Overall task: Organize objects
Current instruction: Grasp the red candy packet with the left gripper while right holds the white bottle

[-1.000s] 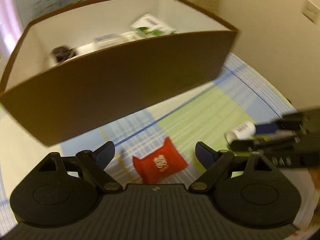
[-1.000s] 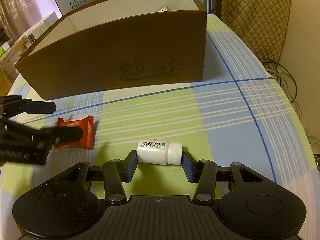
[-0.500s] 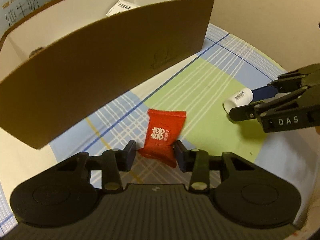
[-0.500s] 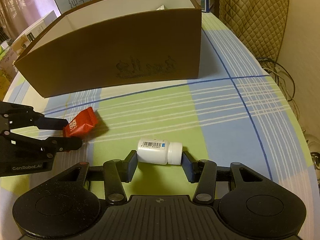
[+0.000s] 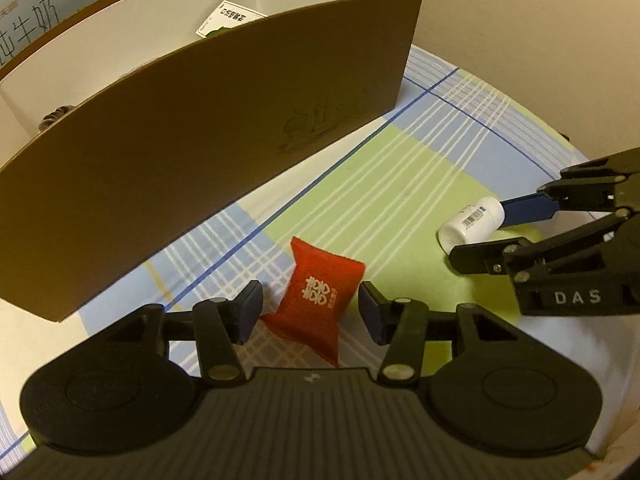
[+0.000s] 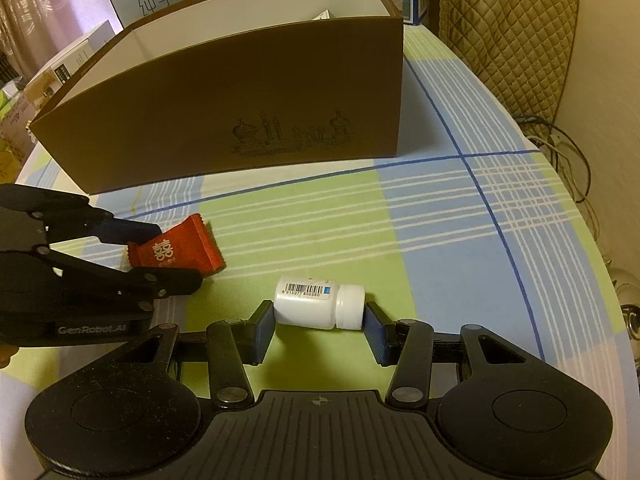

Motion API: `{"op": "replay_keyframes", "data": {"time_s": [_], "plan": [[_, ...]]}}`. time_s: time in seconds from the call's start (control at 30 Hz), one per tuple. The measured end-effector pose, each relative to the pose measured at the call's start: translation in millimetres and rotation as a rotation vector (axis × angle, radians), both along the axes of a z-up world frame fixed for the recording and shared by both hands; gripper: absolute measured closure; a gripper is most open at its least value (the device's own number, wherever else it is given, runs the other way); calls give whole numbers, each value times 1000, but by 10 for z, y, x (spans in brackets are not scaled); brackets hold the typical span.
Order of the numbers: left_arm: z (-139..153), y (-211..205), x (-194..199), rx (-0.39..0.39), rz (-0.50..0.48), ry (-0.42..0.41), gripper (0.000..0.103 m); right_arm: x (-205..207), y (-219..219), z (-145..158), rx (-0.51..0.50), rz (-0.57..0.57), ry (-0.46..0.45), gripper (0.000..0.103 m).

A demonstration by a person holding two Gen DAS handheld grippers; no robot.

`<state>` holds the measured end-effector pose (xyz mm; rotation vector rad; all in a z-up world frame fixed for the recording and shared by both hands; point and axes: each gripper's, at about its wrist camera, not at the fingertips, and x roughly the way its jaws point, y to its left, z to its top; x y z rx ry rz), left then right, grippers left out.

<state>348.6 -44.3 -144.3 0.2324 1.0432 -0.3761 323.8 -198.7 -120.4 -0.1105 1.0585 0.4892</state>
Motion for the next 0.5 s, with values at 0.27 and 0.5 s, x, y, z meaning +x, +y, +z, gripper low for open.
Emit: {"op": "replay_keyframes", "data": {"time_s": [0.27, 0.5], "plan": [[54, 39, -23, -28, 20, 6, 70, -11, 31, 26, 16, 23, 3, 59], [221, 221, -151, -75, 105, -11, 73, -26, 100, 169, 63, 73, -14, 59]]}}
